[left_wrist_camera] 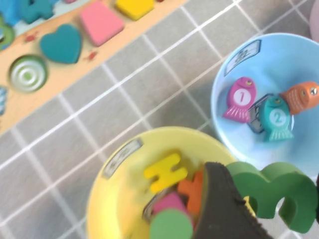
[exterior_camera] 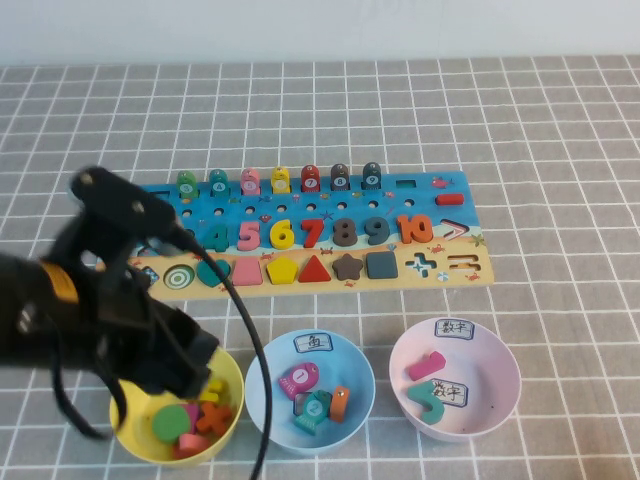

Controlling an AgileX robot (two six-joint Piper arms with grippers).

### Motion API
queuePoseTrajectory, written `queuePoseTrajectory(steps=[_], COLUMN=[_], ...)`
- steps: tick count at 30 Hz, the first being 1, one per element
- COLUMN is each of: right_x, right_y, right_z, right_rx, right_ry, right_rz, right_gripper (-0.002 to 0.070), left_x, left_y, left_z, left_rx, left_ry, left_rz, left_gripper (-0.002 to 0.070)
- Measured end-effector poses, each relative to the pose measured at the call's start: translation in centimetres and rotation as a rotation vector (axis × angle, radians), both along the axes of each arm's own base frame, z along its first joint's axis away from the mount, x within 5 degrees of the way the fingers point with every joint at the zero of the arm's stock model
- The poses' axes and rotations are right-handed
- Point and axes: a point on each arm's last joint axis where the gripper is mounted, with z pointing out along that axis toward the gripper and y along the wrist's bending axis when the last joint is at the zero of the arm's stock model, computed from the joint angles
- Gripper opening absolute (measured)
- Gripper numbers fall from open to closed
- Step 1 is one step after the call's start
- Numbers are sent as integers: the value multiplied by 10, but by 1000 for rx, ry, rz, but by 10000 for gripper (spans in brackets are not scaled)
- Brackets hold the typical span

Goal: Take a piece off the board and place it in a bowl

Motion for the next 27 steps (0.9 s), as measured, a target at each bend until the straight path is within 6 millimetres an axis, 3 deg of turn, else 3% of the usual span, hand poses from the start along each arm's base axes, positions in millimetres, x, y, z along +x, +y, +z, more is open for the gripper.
queuePoseTrajectory(steps=[4,9,17,27], right_x=[0,0,0,0], right_y=[0,0,0,0], right_z=[0,0,0,0], right_rx=[0,0,0,0], right_ry=[0,0,0,0], right_rz=[0,0,0,0], right_gripper=[-17,-17,-17,-17], left_x=[-9,-9,6,23], left_y=[-16,-46,-91,-150], left_z=[-22,-31,-58,-48], left_rx=[-36,-95,-87,-88], left_ry=[-92,-201,-117,21], left_rz=[-58,-142,-175,-199], left_gripper=[321,321,321,321])
